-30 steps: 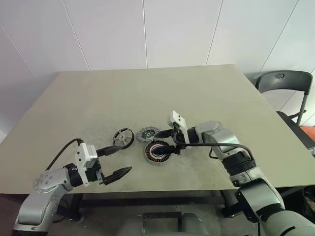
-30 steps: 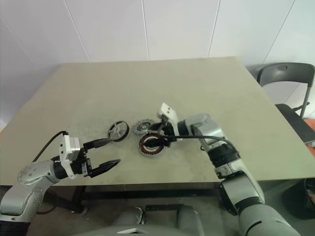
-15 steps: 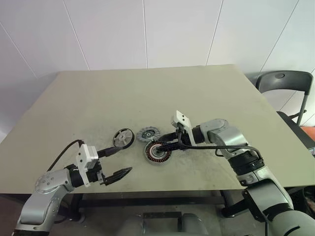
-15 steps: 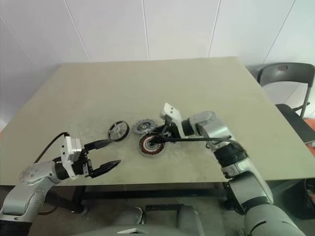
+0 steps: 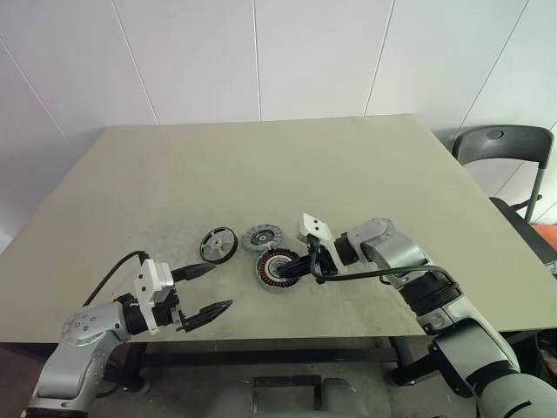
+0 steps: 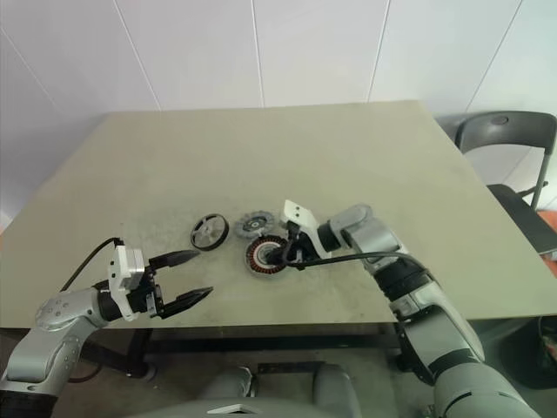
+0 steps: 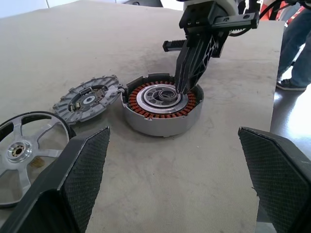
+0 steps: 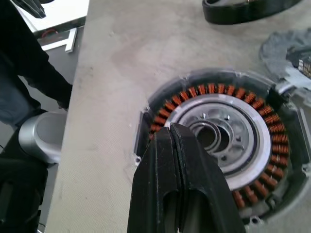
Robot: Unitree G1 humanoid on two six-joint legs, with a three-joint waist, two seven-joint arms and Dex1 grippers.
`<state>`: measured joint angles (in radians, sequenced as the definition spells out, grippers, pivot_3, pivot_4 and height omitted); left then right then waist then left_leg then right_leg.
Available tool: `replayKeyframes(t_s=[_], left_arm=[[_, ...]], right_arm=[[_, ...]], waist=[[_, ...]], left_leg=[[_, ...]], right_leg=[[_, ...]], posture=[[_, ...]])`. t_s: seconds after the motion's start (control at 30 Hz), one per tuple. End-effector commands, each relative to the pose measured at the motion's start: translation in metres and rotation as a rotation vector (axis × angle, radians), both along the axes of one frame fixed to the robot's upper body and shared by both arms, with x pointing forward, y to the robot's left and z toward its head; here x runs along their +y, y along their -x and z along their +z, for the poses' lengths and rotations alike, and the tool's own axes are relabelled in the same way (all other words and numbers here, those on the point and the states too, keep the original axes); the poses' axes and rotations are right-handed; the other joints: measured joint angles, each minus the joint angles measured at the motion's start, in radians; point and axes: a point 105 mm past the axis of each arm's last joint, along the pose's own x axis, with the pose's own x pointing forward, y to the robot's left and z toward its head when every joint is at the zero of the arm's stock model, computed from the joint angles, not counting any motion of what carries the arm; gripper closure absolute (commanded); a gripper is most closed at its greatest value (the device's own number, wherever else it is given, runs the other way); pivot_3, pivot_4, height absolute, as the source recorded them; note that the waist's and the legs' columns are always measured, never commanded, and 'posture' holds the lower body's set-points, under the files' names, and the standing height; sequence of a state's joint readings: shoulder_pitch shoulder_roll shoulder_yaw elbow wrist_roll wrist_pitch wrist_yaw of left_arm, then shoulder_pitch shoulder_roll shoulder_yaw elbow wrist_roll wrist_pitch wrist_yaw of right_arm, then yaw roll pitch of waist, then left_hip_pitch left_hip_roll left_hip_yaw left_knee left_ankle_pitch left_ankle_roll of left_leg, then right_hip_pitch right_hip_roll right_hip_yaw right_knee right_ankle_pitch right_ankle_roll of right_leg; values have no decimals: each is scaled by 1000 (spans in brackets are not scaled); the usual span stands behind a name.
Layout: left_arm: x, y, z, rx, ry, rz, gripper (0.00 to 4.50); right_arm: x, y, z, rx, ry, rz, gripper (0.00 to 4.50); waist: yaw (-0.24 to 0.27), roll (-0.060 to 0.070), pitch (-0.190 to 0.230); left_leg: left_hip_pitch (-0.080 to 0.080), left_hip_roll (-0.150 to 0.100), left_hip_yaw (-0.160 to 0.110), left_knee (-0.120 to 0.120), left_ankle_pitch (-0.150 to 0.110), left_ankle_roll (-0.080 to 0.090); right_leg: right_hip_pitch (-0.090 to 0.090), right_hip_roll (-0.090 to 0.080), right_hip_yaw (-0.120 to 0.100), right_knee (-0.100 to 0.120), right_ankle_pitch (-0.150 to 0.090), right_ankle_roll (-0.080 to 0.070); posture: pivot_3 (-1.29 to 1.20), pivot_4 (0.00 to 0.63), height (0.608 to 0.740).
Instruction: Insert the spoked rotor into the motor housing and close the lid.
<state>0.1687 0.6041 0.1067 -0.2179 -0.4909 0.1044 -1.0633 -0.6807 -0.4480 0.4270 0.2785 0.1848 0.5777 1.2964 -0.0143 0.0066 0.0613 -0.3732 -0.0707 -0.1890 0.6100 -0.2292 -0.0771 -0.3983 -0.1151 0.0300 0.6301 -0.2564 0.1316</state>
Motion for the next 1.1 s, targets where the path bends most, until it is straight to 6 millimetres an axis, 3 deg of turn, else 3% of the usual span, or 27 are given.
replayKeyframes(t_s=[0.03,0.73,1.0,1.1], left_arm=[[-2,0,5,-30,0,-6,0],[-4,-1,5,-29,4,-9,0],[-5,-1,4,-24,3,-13,0],[-7,-2,6,-27,4,-16,0]], right_arm=[[1,-6,2,-52,9,-2,4483],[7,-13,10,-71,-31,-26,4483],[15,-19,40,-64,-153,-52,4483],[22,-19,38,-62,-157,-51,4483]], waist=[[0,0,0],[0,0,0],[-2,0,0],[-2,0,0]], left_leg=[[0,0,0,0,0,0],[0,0,0,0,0,0],[0,0,0,0,0,0],[1,0,0,0,0,0]], right_leg=[[0,0,0,0,0,0],[0,0,0,0,0,0],[0,0,0,0,0,0],[0,0,0,1,0,0]], posture=[[0,0,740],[0,0,740],[0,0,740],[0,0,740]])
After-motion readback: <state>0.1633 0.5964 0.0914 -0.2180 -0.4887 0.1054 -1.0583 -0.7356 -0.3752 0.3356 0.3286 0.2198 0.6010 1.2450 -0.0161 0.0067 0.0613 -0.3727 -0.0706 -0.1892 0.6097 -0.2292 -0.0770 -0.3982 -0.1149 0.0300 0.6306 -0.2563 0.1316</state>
